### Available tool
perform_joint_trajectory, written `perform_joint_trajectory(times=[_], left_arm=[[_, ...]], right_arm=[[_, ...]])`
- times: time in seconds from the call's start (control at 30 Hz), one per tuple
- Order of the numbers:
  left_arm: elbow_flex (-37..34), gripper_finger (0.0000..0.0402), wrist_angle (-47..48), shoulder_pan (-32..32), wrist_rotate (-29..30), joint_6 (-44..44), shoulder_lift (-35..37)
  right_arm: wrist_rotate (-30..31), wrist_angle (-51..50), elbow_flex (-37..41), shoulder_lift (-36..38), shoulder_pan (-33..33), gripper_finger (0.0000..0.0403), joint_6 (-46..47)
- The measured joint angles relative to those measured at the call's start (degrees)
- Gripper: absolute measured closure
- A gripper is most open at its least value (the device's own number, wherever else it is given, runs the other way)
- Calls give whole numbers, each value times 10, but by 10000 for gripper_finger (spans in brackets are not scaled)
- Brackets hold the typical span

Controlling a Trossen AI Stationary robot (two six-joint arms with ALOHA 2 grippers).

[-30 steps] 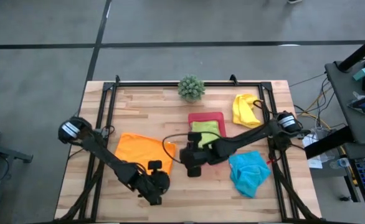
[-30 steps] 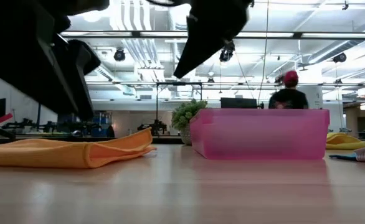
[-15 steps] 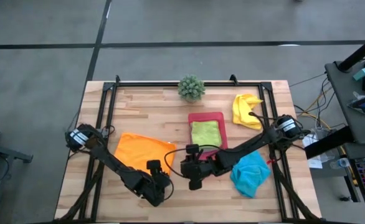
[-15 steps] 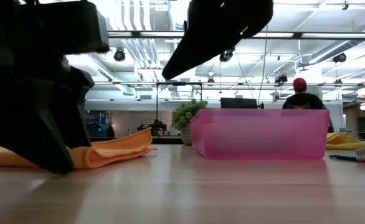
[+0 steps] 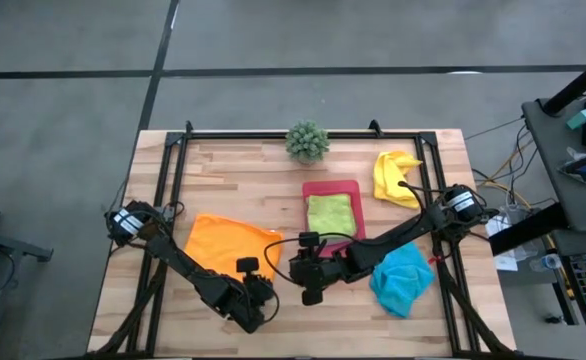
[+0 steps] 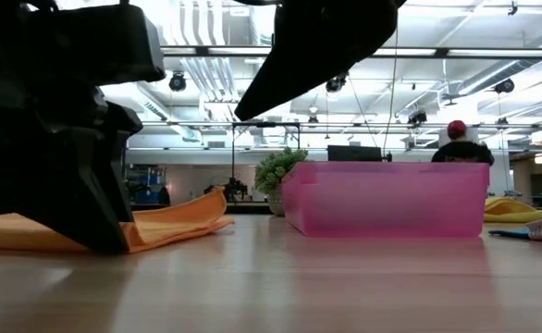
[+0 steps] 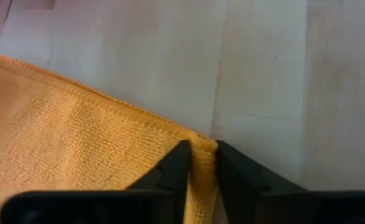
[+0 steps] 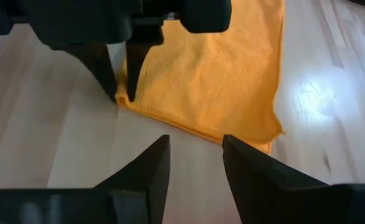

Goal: Fold microfiber towels
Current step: Fold the orange towel

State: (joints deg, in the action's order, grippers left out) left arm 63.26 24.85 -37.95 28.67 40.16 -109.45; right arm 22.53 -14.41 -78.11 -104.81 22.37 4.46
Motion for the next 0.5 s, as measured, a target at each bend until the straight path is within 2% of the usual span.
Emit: perform_joint_trajectory(times=[0.07, 0.13, 0.4, 0.5], left_arm=[[-1, 380, 3, 0, 4, 0, 0], [-1, 394, 3, 0, 5, 0, 0], [-5, 401, 7, 0, -2, -5, 19], [-8, 401, 10, -2, -2, -4, 37]], right_arm=[[0, 1, 3, 0, 0, 264, 0], [0, 0, 5, 0, 0, 264, 0], [-2, 21, 24, -1, 0, 263, 0], [-27, 40, 29, -1, 0, 253, 0]])
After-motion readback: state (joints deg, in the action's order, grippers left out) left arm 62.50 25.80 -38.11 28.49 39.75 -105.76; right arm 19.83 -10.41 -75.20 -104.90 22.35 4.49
